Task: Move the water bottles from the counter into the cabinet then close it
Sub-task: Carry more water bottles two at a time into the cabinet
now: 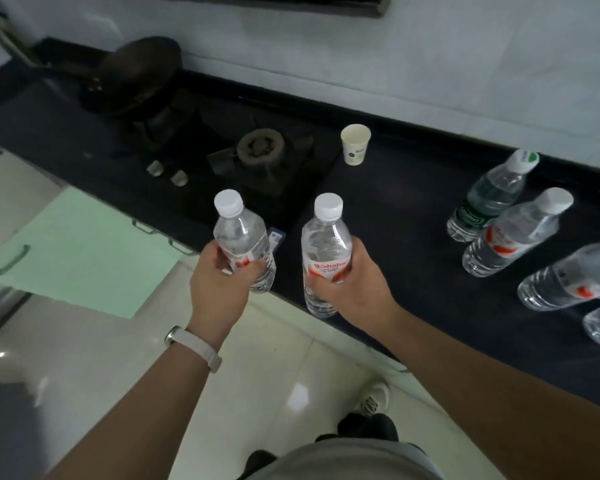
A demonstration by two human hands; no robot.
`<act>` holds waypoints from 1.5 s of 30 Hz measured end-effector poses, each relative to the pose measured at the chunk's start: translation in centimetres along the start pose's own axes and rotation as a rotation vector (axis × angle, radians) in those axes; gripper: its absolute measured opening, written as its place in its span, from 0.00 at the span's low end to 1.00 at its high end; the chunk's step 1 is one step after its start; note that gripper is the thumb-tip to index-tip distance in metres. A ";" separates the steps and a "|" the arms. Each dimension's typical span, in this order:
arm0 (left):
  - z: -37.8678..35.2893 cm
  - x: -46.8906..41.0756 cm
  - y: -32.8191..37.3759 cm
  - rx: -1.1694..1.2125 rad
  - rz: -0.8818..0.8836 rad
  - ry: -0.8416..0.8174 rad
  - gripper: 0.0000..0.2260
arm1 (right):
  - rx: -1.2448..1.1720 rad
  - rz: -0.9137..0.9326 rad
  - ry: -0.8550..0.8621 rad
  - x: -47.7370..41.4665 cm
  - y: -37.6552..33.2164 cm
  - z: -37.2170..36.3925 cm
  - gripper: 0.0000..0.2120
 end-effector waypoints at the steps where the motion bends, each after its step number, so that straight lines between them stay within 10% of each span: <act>1: 1.1 0.2 -0.7 0.011 0.007 0.008 0.21 | 0.013 0.011 -0.013 0.3 -0.4 -0.9 0.29; 24: 42.3 11.2 -20.1 0.187 0.152 0.433 0.17 | 0.216 0.246 -0.319 15.9 -13.4 -38.5 0.25; 45: 55.1 3.6 -29.1 0.123 0.401 0.719 0.14 | 0.268 0.308 -0.658 7.3 -19.9 -61.0 0.25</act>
Point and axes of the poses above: each hand's wrist, its own x-axis away from the middle knuckle, its own z-axis out of the back of the hand, y = z × x, the point moved 4 cm from there along -x, towards the middle knuckle, and after that the axes turned 2 degrees about -z, right-handed, at the moved point
